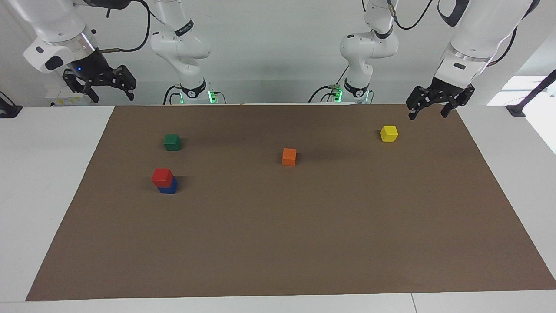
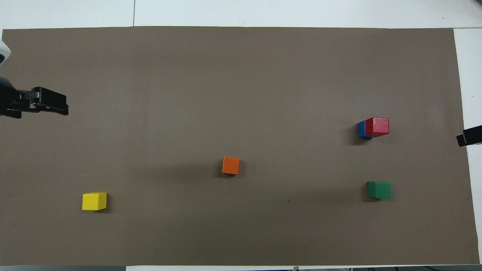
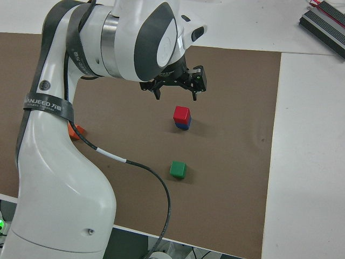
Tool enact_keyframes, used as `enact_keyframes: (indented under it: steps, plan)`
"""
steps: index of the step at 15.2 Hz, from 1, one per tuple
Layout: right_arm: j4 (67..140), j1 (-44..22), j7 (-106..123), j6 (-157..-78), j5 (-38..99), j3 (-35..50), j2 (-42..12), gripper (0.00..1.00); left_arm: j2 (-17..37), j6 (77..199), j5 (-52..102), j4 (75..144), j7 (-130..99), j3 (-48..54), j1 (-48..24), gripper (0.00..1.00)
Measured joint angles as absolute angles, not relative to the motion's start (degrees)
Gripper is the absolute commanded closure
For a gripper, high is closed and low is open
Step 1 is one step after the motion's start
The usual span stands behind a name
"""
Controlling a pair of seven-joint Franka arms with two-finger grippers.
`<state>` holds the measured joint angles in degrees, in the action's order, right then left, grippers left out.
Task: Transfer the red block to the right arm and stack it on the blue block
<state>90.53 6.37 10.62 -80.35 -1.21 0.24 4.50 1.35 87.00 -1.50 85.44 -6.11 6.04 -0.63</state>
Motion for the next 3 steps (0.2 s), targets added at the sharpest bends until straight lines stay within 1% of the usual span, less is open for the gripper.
enact_keyframes:
  steps: [3]
  plan:
    - [90.51,6.43,10.62,-80.35,-1.21,0.24,4.65,0.00,1.35,87.00,-1.50,85.55,-6.10,6.05,-0.63,0.00]
